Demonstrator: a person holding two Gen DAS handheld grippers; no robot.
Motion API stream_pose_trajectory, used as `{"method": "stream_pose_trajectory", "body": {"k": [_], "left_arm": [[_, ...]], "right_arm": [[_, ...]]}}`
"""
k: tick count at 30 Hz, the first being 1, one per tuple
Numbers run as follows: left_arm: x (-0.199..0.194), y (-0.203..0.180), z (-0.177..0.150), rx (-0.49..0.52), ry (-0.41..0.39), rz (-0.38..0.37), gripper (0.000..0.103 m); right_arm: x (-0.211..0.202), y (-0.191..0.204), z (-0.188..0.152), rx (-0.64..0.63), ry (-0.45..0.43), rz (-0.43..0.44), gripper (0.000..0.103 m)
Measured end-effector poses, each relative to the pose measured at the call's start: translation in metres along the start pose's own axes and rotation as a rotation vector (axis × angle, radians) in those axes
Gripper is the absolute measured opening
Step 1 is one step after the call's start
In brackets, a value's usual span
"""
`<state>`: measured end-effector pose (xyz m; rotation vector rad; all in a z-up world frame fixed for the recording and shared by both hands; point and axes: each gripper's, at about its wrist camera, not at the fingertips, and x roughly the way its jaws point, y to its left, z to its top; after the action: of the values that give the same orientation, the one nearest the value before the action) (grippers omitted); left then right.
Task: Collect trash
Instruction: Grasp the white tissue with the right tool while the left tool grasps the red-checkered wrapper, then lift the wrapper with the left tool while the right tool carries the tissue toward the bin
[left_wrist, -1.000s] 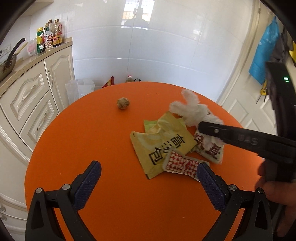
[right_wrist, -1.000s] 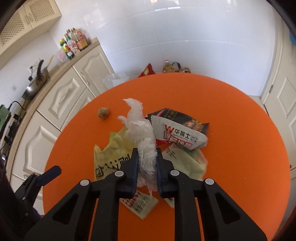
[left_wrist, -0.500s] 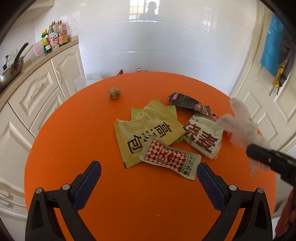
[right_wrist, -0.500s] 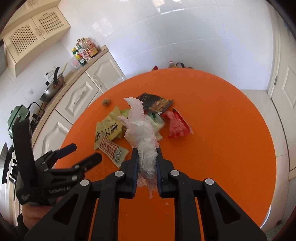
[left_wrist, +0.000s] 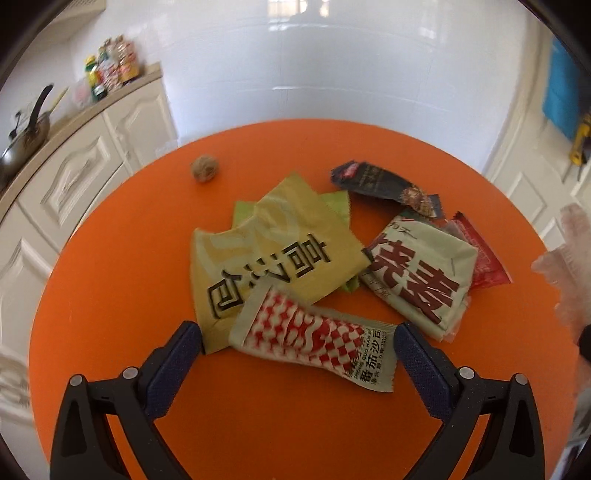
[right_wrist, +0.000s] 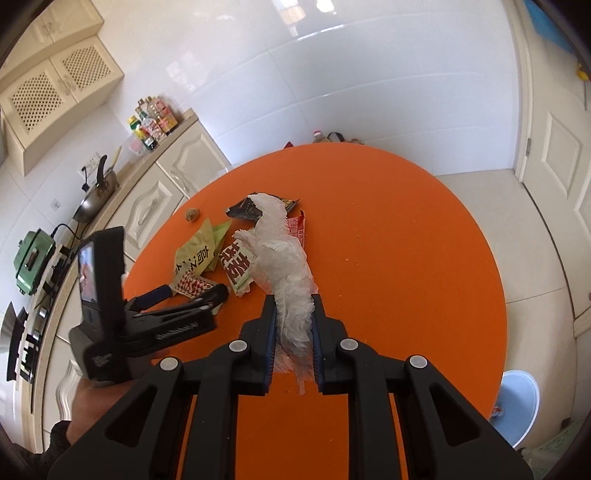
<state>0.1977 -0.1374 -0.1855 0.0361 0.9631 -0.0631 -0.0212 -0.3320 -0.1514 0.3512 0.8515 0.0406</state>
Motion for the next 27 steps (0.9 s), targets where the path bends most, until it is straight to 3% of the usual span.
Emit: {"method": "stream_pose_trajectory", "body": {"k": [3,5,8,11,15,19,21,22,23,27], "left_arm": [[-0.001,0.013,-0.002,0.041,-0.031,-0.048,0.080],[-0.004,0.026,-0.008,0.078,-0.047,-0.084,0.060],[-0.006,0.048,-0.010,0.092,-0.039,-0.171,0.041],[-0.007,0.076,-0.018,0.077,-0.023,-0.264,0.028],[-0.002,0.079,-0.019,0.117,-0.021,-0.281,0.029],[0.000,0.059,-0.023,0.188,-0.028,-0.303,0.066],[0.005,0.047,-0.027,0.237,-0.050,-0.253,0.061],[0.005,0.044,-0.028,0.245,-0.064,-0.243,0.043],[0.006,0.046,-0.027,0.234,-0.066,-0.260,0.033],[0.009,0.054,-0.026,0.186,-0.056,-0.300,0.017]], "right_arm": [[-0.005,0.004,-0.003,0.017,-0.015,-0.019,0.016],[-0.008,0.005,-0.004,0.025,-0.024,-0.031,0.016],[-0.008,0.014,-0.006,0.029,-0.028,-0.054,0.016],[-0.007,0.024,-0.008,0.030,-0.026,-0.073,0.016],[-0.008,0.033,-0.014,0.052,-0.020,-0.106,0.016],[-0.012,0.035,-0.023,0.098,-0.033,-0.131,0.016],[-0.015,0.034,-0.029,0.122,-0.047,-0.141,0.016],[-0.018,0.034,-0.032,0.134,-0.055,-0.143,0.016],[-0.019,0.033,-0.034,0.140,-0.057,-0.147,0.016],[-0.026,0.028,-0.043,0.138,-0.049,-0.157,0.016]]}}
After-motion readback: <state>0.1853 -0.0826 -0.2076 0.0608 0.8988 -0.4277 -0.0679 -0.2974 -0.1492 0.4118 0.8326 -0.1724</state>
